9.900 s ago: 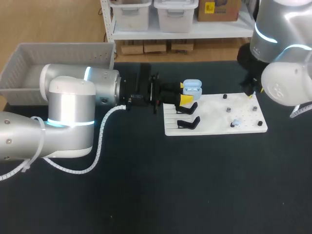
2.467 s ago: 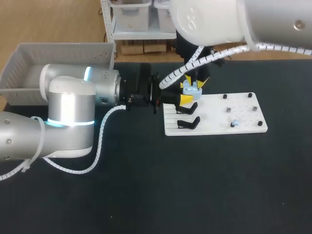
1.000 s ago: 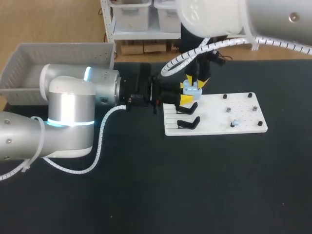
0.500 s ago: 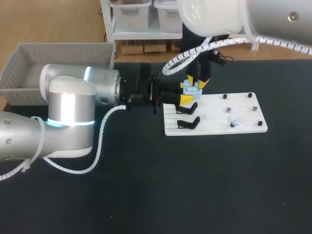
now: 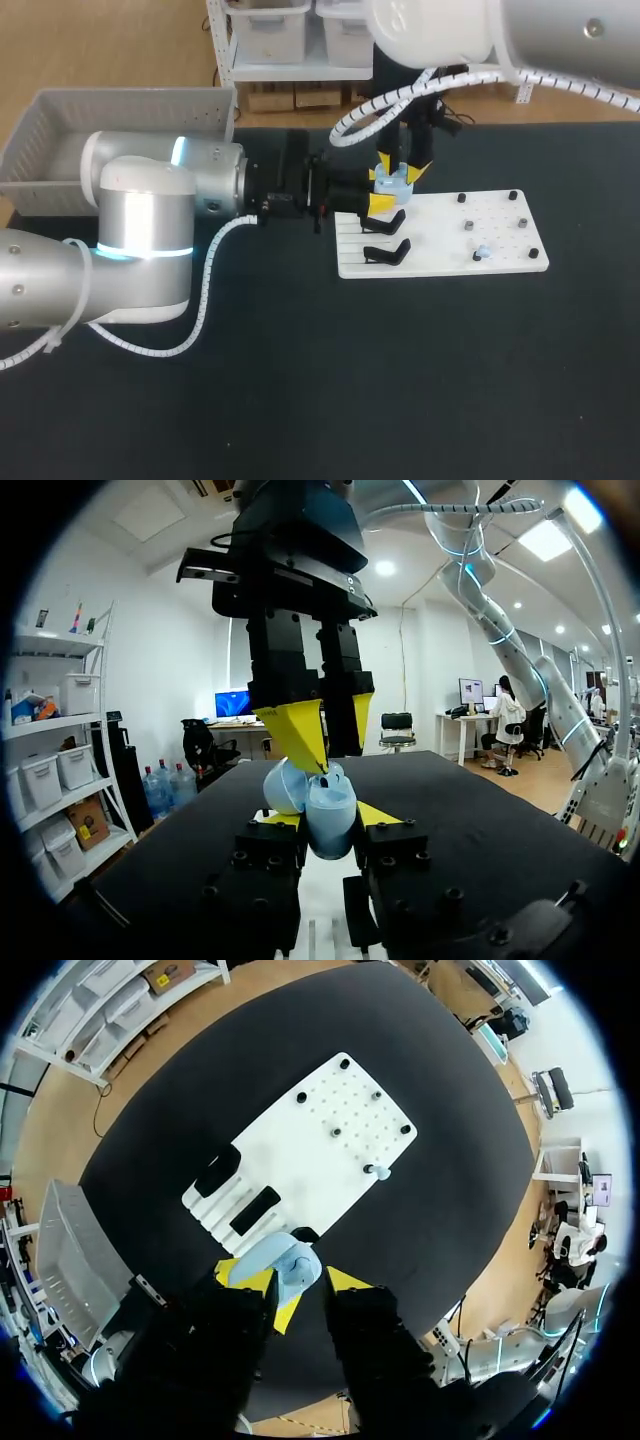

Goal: Pick up each earbud case from the left stands, insert the matching earbuds, close the lid, and place the case in the box.

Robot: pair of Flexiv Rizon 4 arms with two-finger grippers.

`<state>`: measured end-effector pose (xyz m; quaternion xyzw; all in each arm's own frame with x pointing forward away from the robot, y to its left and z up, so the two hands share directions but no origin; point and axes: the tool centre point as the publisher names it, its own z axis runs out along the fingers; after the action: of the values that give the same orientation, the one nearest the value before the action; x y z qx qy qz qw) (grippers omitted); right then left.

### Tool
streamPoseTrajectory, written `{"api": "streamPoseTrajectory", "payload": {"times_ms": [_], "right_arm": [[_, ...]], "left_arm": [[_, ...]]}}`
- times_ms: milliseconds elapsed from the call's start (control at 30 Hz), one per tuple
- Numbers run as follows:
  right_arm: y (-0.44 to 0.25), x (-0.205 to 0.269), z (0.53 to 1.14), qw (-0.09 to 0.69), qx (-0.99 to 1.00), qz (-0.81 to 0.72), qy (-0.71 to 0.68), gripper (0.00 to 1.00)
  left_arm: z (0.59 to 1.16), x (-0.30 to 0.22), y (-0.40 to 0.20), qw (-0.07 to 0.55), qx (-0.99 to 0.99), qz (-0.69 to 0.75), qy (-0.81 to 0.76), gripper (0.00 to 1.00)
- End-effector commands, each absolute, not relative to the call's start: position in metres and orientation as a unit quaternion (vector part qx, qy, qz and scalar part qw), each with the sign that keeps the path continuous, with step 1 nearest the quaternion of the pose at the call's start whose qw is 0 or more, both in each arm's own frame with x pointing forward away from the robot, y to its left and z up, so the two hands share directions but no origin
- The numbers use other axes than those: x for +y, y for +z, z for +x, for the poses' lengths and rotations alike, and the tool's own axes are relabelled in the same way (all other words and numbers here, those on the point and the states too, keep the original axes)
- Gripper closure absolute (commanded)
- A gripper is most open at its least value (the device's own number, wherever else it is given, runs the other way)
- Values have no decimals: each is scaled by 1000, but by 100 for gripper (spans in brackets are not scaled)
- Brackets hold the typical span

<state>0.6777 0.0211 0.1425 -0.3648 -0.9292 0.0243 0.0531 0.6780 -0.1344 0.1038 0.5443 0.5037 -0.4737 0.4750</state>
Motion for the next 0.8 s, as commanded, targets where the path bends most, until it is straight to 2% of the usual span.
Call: {"api": "streamPoseTrajectory", "payload": {"times_ms": [33, 133, 167, 200, 267, 333, 433, 700, 800], "right_arm": [[154, 17, 665, 48, -931, -361, 4, 23], [167, 16, 649, 41, -936, -348, -19, 35], [170, 15, 645, 35, -940, -338, -26, 46], [175, 13, 638, 23, -946, -321, -34, 50], [181, 9, 630, -1, -957, -287, -51, 51], [185, 4, 623, -37, -966, -249, -52, 46], [189, -6, 615, -66, -973, -215, -58, 52], [183, -48, 605, -79, -978, -182, -64, 53], [176, -64, 603, -72, -981, -171, -61, 50]], "left_arm": [[675, -135, 103, 478, 502, 544, -473, 100], [675, -135, 103, 478, 502, 544, -473, 100], [675, -135, 103, 478, 502, 544, -473, 100], [675, -135, 103, 478, 502, 544, -473, 100], [675, -135, 103, 478, 502, 544, -473, 100], [675, -135, 103, 478, 502, 544, -473, 100], [675, -135, 103, 478, 502, 544, -473, 100], [675, -135, 103, 478, 502, 544, -473, 100], [675, -135, 103, 478, 502, 544, -473, 100]]}}
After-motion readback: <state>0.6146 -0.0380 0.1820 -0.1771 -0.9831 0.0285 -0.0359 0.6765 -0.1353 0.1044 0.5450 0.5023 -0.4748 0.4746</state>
